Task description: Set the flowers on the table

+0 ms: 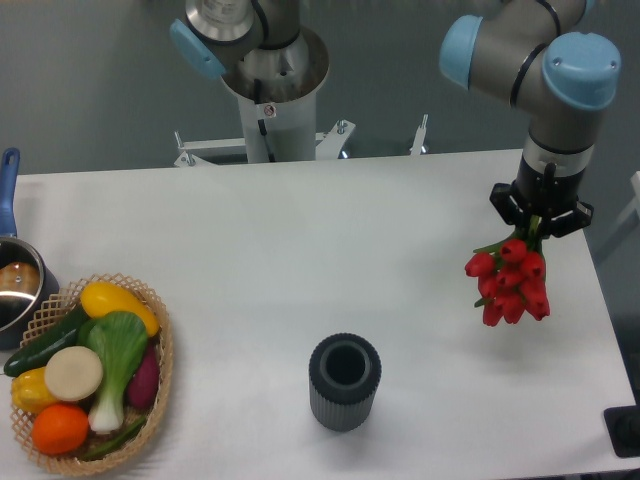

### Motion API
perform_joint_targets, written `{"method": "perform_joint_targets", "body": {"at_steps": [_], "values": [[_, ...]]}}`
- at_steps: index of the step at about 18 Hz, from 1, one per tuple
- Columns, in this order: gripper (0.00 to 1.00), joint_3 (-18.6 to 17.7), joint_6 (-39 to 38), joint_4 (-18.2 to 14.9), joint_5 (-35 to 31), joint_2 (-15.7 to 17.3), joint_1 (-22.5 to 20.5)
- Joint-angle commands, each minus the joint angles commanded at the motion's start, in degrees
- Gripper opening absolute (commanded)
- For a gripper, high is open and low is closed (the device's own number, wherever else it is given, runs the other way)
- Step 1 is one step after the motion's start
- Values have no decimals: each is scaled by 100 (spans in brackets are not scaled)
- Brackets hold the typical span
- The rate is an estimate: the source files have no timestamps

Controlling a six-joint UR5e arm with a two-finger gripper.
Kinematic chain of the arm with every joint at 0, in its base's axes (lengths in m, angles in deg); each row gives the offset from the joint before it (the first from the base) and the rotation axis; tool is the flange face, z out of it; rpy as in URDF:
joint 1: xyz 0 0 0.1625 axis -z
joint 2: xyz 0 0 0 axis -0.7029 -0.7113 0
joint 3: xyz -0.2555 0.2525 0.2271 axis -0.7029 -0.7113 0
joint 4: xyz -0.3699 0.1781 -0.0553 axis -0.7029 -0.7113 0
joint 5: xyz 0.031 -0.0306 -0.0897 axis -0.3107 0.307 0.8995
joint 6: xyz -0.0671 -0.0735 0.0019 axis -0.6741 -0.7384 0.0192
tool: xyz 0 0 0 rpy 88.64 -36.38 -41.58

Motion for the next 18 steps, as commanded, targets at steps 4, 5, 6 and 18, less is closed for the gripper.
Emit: {"method": "perform_joint_targets", "body": {"at_steps": [4, 5, 6, 18], "values": [[0, -18, -26, 26, 0, -27, 114], [0, -26, -53, 35, -9, -44, 184], [0, -35, -70, 9, -9, -96, 211], [50, -545, -729, 88, 53, -79, 536]]}}
